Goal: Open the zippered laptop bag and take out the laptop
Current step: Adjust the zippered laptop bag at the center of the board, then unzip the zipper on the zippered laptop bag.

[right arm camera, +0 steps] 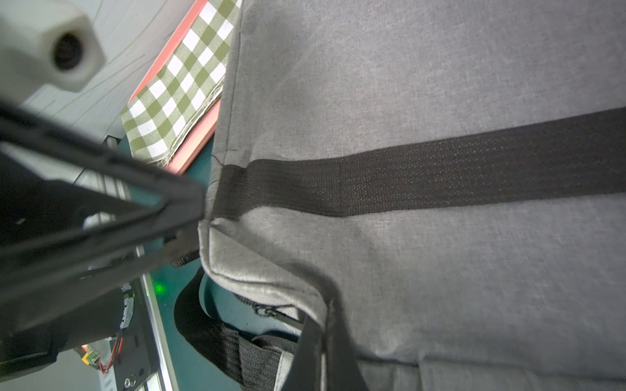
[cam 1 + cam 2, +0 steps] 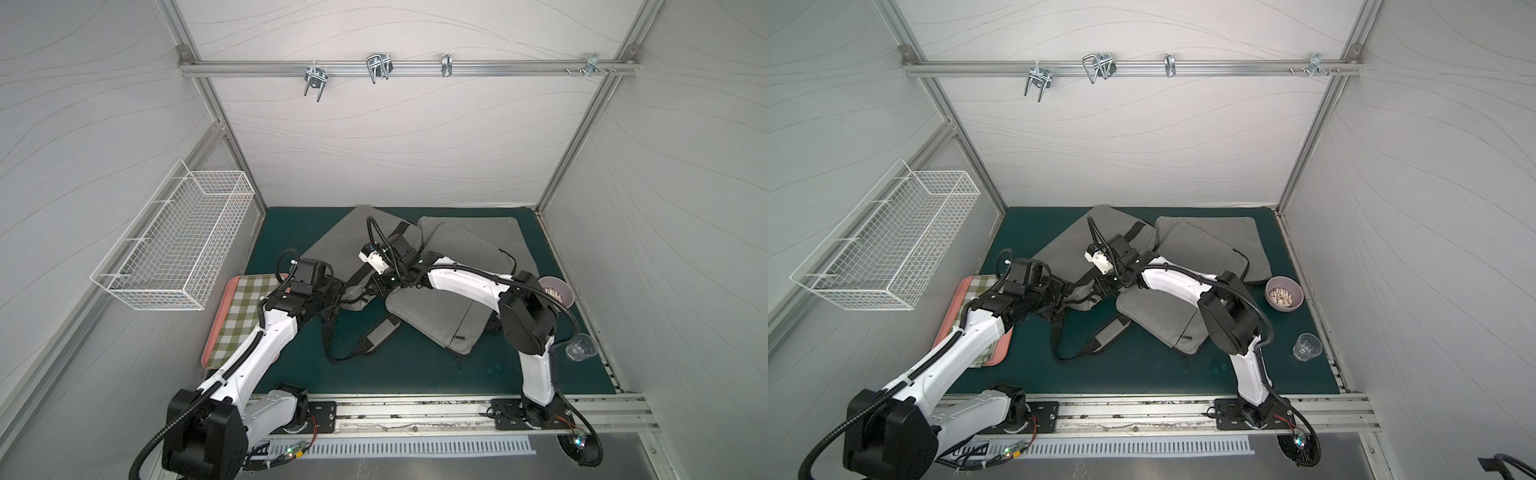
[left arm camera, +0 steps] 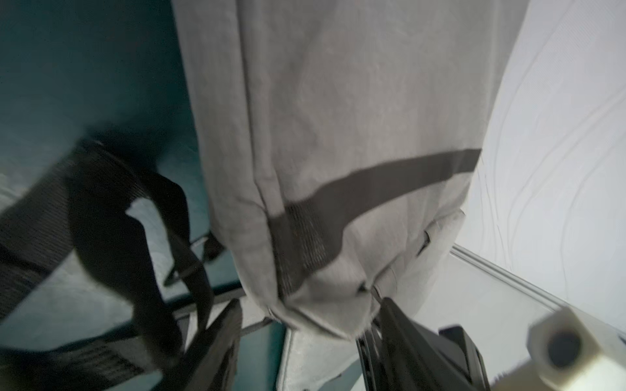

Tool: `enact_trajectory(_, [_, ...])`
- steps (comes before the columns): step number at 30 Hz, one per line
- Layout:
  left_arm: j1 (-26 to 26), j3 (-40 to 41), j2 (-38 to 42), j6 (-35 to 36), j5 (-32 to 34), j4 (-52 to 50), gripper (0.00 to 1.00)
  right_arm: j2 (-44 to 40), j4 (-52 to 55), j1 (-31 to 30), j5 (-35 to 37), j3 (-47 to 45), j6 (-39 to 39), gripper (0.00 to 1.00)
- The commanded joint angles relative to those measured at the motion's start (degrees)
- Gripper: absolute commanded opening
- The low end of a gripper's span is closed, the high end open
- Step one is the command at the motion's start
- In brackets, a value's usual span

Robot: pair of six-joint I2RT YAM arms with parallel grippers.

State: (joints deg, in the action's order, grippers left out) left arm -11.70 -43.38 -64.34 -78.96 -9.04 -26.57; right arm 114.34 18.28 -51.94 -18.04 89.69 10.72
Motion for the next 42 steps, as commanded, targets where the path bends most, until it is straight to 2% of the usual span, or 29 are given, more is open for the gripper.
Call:
enact_trajectory(1, [1.7, 0.2, -1.9, -2.4, -1.7, 4.3, 0.6, -4.5, -4.2, -1.6, -1.9, -0.1, 0.5, 0.0])
enact_trajectory(9, [4.6, 4.0, -3.4, -1.3, -4.7, 8.2, 0.45, -5.1, -6.5, -2.9, -3.0, -1.7, 0.6, 0.0])
enact_trajectory(13, [6.8, 3.8, -4.2, 1.2, -5.6, 8.8, 0.26, -5.5, -8.2, -3.3, -3.8, -2.8, 0.5, 0.0])
enact_trajectory(17, [10.1, 1.1, -7.0, 6.1, -10.7, 9.5, 0.0, -4.9, -8.5, -3.4, -3.9, -3.1, -0.1, 0.0])
enact_trajectory(21, [11.8, -3.3, -9.5, 12.9, -13.8, 7.5, 0.0, -4.4, -8.4, -3.5, -2.6, -3.6, -1.5, 0.03])
enact_trajectory(24, [13.4, -5.8, -11.7, 16.6, -16.6, 5.8, 0.0, -5.3, -8.6, -3.5, -1.6, -4.8, -2.5, 0.27])
enact_trajectory(27, [14.1, -7.0, -12.8, 19.0, -18.0, 5.4, 0.0, -8.5, -9.3, -3.8, -0.2, -7.6, -3.6, 0.36])
enact_trajectory(30, [14.3, -8.0, -13.6, 20.4, -18.8, 4.7, 0.0, -12.9, -11.5, -5.8, 0.9, -13.7, -3.8, 0.38])
enact_trajectory(33, [14.4, -8.4, -14.0, 21.0, -18.9, 4.4, 0.0, -14.0, -14.3, -8.9, 0.9, -17.7, -3.5, 0.38])
enact_trajectory(42, [14.4, -9.4, -14.5, 24.1, -19.7, 1.9, 0.0, -4.2, -28.8, -10.1, 3.8, -17.5, 1.4, 0.41])
